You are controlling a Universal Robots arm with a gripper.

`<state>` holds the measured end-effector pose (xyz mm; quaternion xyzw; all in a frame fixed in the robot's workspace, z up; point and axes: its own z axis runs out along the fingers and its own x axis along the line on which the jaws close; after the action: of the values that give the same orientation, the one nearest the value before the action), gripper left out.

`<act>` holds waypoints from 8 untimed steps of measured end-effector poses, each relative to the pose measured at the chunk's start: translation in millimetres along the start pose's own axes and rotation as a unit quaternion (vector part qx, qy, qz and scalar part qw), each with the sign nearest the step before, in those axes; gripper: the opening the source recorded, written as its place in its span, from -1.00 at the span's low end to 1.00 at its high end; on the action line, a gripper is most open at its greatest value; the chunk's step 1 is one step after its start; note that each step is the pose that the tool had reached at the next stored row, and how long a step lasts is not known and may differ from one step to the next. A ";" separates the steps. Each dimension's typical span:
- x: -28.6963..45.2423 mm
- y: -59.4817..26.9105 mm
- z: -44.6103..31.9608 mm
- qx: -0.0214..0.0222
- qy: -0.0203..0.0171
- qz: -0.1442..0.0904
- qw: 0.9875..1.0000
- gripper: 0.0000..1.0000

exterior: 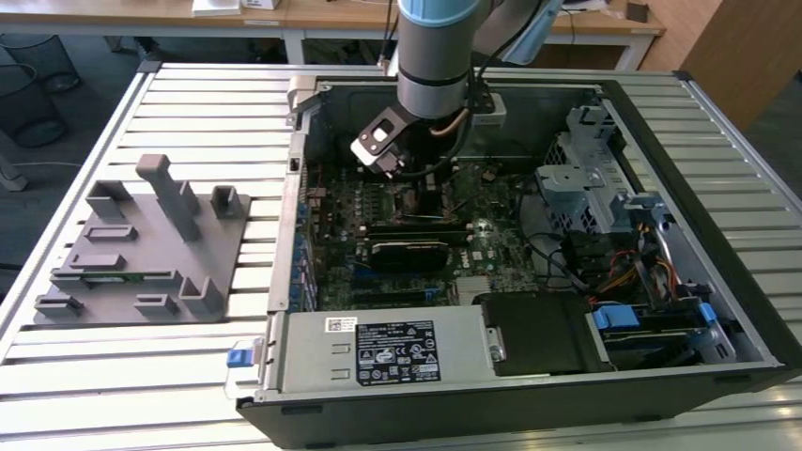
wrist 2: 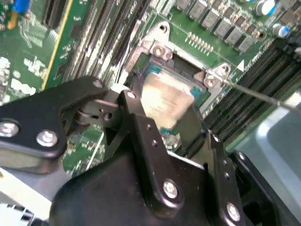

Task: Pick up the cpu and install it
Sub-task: 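Place the cpu into insertion slot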

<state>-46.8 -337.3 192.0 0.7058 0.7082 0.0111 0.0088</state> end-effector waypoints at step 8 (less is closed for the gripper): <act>-0.3 -0.2 -1.4 0.001 -0.001 0.000 1.000 0.19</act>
<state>-47.1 -337.7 193.4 0.7058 0.7082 0.0098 0.0090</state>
